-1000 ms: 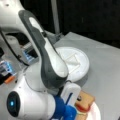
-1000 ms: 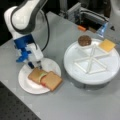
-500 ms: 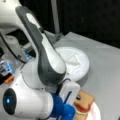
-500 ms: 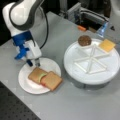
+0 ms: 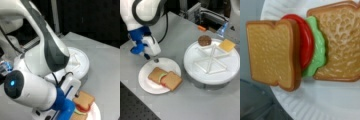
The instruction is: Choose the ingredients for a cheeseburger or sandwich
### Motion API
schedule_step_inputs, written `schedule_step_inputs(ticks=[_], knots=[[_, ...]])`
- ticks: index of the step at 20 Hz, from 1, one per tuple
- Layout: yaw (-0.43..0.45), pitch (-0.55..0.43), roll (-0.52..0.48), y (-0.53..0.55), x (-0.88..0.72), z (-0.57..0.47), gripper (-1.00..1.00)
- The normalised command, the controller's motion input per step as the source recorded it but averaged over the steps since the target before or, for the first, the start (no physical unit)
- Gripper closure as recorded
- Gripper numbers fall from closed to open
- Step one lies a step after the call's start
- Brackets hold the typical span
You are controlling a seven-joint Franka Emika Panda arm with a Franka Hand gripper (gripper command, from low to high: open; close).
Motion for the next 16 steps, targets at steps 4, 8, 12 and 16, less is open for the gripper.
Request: schedule_step_inputs(ticks=[4, 8, 12, 16], knots=[[-0.009, 0.180, -0.533, 0.43, 0.07, 0.31, -1.00], [0.073, 0.127, -0.503, 0.40, -0.19, 0.22, -1.00], [0.053, 0.068, -0.382, 0.29, -0.29, 0.09, -1.00], [0.079, 0.019, -0.371, 0.23, -0.36, 0.08, -1.00]])
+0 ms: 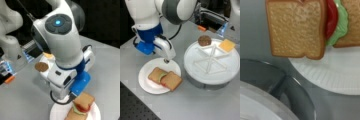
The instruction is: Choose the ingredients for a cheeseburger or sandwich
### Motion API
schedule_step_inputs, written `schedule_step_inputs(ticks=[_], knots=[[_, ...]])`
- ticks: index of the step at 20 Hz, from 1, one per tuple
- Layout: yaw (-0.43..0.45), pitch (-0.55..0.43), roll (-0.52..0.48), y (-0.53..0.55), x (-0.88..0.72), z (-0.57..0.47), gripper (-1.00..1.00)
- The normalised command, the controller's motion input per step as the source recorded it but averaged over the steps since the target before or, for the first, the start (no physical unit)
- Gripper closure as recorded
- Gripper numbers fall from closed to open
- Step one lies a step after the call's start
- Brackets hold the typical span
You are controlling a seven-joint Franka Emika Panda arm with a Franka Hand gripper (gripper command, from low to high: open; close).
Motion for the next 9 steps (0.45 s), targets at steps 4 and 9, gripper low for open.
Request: schedule_step_inputs(ticks=[4, 9], knots=[[0.108, 0.038, -0.262, 0.37, -0.41, 0.10, -1.00], [-0.006, -0.025, -0.289, 0.43, -0.31, -0.11, -1.00]])
